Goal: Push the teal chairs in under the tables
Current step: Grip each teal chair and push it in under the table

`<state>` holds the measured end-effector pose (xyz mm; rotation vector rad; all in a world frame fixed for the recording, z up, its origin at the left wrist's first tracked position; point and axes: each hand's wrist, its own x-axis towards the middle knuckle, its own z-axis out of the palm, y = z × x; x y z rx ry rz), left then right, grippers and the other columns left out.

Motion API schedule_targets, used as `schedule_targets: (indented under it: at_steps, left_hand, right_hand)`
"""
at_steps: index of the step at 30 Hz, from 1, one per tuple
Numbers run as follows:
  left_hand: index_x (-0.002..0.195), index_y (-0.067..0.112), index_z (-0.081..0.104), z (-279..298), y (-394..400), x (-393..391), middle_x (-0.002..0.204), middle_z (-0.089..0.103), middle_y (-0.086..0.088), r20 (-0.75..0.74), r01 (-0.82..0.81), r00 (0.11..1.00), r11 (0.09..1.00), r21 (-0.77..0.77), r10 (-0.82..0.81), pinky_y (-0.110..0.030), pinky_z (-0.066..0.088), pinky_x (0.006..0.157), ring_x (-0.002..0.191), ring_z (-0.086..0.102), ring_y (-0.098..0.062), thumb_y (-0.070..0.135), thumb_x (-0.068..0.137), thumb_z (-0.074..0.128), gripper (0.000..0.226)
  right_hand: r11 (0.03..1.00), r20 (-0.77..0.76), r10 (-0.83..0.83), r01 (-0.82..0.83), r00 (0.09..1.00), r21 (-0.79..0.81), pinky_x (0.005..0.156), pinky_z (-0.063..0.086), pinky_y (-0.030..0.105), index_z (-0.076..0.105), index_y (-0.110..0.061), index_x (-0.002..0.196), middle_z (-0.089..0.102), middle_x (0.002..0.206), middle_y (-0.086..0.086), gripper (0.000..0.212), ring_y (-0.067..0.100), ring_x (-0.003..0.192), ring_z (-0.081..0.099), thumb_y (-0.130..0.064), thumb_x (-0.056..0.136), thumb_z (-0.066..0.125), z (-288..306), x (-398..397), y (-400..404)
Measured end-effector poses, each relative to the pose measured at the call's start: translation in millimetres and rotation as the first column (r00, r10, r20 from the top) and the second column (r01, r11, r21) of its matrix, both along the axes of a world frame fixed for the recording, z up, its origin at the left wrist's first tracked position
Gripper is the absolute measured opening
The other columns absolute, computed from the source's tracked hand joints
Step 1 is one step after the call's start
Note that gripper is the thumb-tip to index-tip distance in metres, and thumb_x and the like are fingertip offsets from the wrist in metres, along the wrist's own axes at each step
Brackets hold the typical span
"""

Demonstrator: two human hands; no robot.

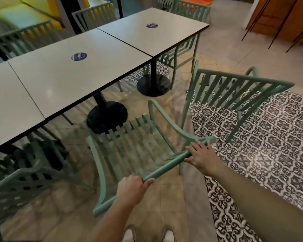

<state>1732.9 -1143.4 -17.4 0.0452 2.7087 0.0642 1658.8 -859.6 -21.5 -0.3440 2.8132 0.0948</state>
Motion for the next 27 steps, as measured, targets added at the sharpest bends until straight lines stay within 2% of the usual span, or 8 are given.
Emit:
schedule_targets:
  at_steps: [7,10,12,15,17,19,23,27]
  left_hand:
    - [0.08,0.027,0.057,-2,14,1,0.074,0.059,0.008,0.054,-0.146,0.988,0.987,0.067,0.142,-0.028,0.044,0.056,0.066,0.056,-0.01,0.08,0.085,0.025,0.062]
    - [0.08,0.028,0.052,1,1,3,0.077,0.059,0.007,0.09,-0.315,0.949,0.915,0.251,0.302,-0.027,0.044,0.058,0.067,0.056,-0.008,0.072,0.09,0.034,0.049]
    - [0.085,0.026,0.054,-4,-26,8,0.081,0.06,0.007,0.096,-0.435,0.898,0.836,0.335,0.429,-0.03,0.046,0.063,0.073,0.058,-0.01,0.065,0.091,0.041,0.041]
    - [0.091,0.021,0.057,-19,-83,24,0.088,0.064,0.002,0.071,-0.626,0.768,0.723,0.293,0.636,-0.034,0.052,0.075,0.081,0.061,-0.019,0.055,0.09,0.053,0.034]
    - [0.088,0.015,0.056,-26,-110,36,0.091,0.065,-0.007,0.118,-0.757,0.626,0.564,0.331,0.771,-0.037,0.052,0.078,0.08,0.06,-0.025,0.043,0.089,0.059,0.029]
    - [0.093,0.007,0.053,-28,-121,50,0.098,0.063,-0.013,0.309,-0.874,0.412,0.275,0.401,0.857,-0.039,0.05,0.078,0.081,0.056,-0.027,0.035,0.091,0.061,0.029]
    - [0.114,0.005,0.055,-39,-110,74,0.1,0.058,-0.02,0.78,-0.82,-0.019,-0.456,0.345,0.625,-0.041,0.056,0.057,0.077,0.06,-0.036,0.03,0.097,0.053,0.031]
    - [0.102,-0.005,0.059,-36,-90,66,0.093,0.06,-0.025,0.855,-0.574,-0.127,-0.74,0.35,0.503,-0.044,0.055,0.043,0.078,0.059,-0.039,0.018,0.096,0.049,0.026]
  right_hand:
    - [0.999,0.023,-0.008,0.009,1.0,-0.037,0.117,0.005,0.054,0.029,-0.03,0.147,0.025,0.156,0.001,0.121,0.024,0.147,0.009,-0.086,0.056,-0.026,-7,-5,14]
    - [0.934,-0.051,-0.239,0.215,0.97,-0.286,0.118,0.008,0.047,0.03,-0.022,0.148,0.02,0.157,0.009,0.094,0.027,0.146,0.009,-0.083,0.077,0.02,-3,5,12]
    - [0.666,-0.045,-0.563,0.421,0.825,-0.615,0.115,0.019,0.045,0.03,-0.013,0.148,0.024,0.154,0.015,0.082,0.03,0.143,0.018,-0.061,0.086,0.052,-4,13,6]
    - [-0.049,0.42,-0.804,0.658,0.421,-0.751,0.11,0.031,0.044,0.025,-0.012,0.15,0.03,0.151,0.019,0.083,0.034,0.136,0.034,-0.049,0.086,0.063,-11,15,0]
    - [-0.437,0.673,-0.708,0.617,0.213,-0.655,0.104,0.039,0.046,0.027,-0.011,0.148,0.036,0.147,0.019,0.079,0.036,0.127,0.042,-0.045,0.087,0.063,-8,6,-2]
    - [-0.595,0.806,-0.565,0.592,0.174,-0.545,0.101,0.042,0.048,0.034,-0.009,0.144,0.042,0.142,0.018,0.063,0.034,0.123,0.046,-0.038,0.093,0.058,0,-11,0]
    - [-0.63,0.885,-0.443,0.653,0.143,-0.421,0.101,0.044,0.044,0.053,-0.017,0.122,0.054,0.131,0.012,0.034,0.025,0.104,0.056,-0.036,0.095,0.052,-2,-44,5]
    - [-0.623,0.879,-0.472,0.679,0.07,-0.389,0.093,0.049,0.045,0.052,-0.008,0.129,0.055,0.131,0.015,0.041,0.033,0.116,0.055,-0.026,0.093,0.057,-9,-70,14]
